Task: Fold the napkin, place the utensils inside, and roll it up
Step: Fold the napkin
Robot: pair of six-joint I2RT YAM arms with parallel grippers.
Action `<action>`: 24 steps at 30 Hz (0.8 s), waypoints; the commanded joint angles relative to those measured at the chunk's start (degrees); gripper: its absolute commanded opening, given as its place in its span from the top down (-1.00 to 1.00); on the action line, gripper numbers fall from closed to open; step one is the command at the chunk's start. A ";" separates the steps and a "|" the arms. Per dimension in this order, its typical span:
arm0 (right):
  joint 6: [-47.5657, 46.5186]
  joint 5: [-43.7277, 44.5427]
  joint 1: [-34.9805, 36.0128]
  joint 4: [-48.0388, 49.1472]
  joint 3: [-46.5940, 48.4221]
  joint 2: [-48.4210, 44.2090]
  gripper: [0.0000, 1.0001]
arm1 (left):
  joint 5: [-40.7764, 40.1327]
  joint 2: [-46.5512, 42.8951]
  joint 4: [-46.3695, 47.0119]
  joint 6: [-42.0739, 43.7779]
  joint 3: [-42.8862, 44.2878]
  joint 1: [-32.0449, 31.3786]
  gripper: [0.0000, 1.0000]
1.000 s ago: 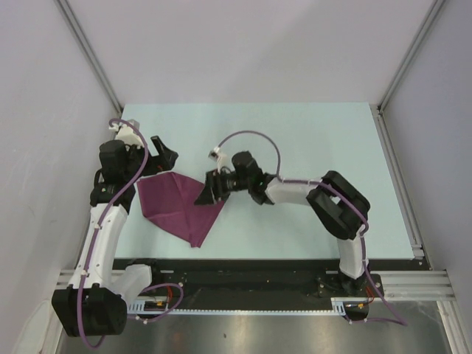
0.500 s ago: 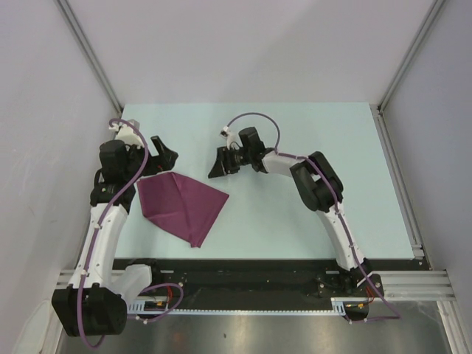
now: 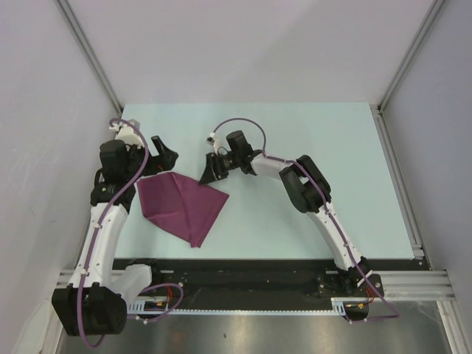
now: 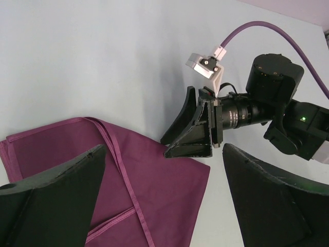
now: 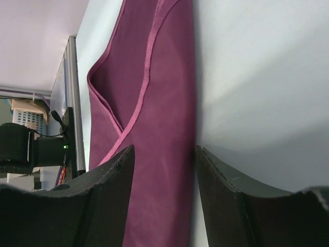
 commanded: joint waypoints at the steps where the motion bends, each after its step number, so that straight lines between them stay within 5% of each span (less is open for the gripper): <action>1: -1.49 0.59 1.64 -5.40 1.79 2.03 -0.10 | 1.44 -0.13 1.19 -0.32 0.02 -0.46 -0.99; 15: 0.70 7.00 0.42 -6.56 2.14 2.91 0.42 | 2.32 -0.13 1.45 -0.76 -0.24 -0.55 -0.99; 19: 1.85 8.32 -0.38 -6.21 1.09 2.56 1.00 | 2.50 -0.13 1.54 -0.85 -0.24 -0.63 -0.99; 24: 4.13 11.30 -1.78 -0.42 -7.24 -1.66 1.00 | 2.59 0.13 1.63 -0.94 -0.25 -0.90 -0.99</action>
